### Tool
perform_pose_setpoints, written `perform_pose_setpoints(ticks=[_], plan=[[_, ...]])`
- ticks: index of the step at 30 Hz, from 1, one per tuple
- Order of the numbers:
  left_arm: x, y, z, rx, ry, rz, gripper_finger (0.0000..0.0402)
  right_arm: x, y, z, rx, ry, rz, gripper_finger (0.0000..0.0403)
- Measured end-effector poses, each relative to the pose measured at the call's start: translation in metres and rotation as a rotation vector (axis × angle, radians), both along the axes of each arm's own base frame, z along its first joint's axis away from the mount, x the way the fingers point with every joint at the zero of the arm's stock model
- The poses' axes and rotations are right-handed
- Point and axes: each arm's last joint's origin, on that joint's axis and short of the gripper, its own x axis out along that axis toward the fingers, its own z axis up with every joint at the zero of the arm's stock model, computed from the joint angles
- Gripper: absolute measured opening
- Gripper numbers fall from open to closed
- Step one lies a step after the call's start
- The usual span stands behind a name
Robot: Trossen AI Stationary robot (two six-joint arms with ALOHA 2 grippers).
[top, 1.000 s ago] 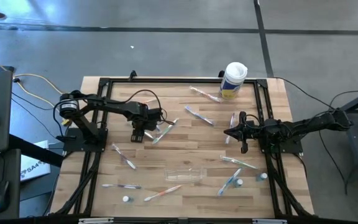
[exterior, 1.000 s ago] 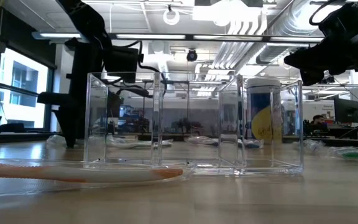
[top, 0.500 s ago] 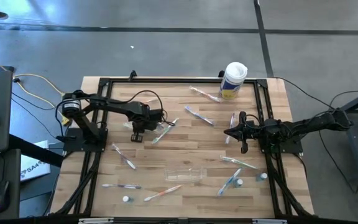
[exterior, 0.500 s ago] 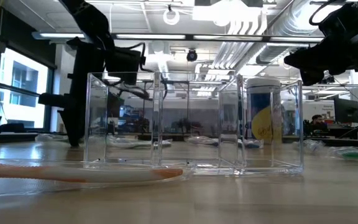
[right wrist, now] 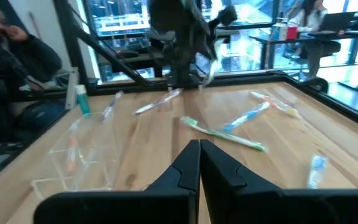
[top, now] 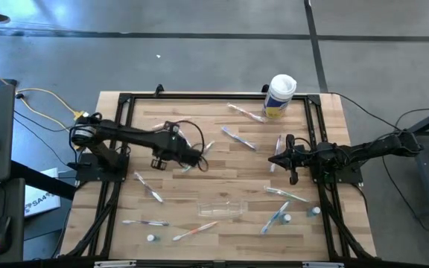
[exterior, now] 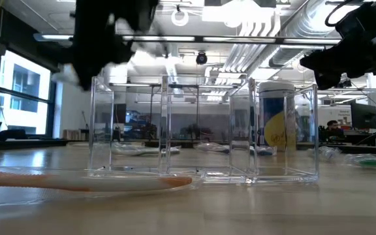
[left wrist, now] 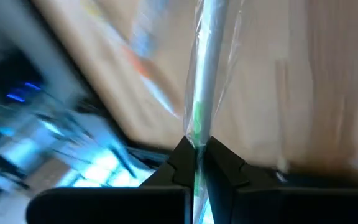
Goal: Pick & Place toothbrushing station
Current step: Put the top left green toothbrush into the transparent organizer
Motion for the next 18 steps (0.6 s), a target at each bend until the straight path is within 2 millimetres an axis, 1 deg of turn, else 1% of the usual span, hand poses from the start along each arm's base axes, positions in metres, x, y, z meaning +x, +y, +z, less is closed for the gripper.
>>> perform_pose_setpoints(ticks=[5,9,11,13,16,18], plan=[[0.005,-0.048,0.046,0.142,-0.189,-0.162,0.001,0.0,0.002,0.005,0.028,-0.055,0.058,0.0003],[-0.003,-0.091,0.072,0.233,-0.269,-0.401,0.001,0.0,0.003,0.012,0.029,-0.125,0.09,0.0003],[-0.01,-0.11,0.081,0.332,-0.28,-0.534,0.001,-0.001,0.003,0.017,0.032,-0.169,0.121,0.0003],[-0.016,-0.124,0.086,0.43,-0.279,-0.644,0.001,-0.001,0.006,0.021,0.034,-0.178,0.203,0.0003],[-0.022,-0.136,0.089,0.532,-0.249,-0.751,0.001,-0.002,0.01,0.032,0.031,-0.235,0.348,0.0003],[-0.02,-0.139,0.09,0.583,-0.257,-0.778,0.001,-0.003,0.011,0.04,0.048,-0.283,0.394,0.0003]])
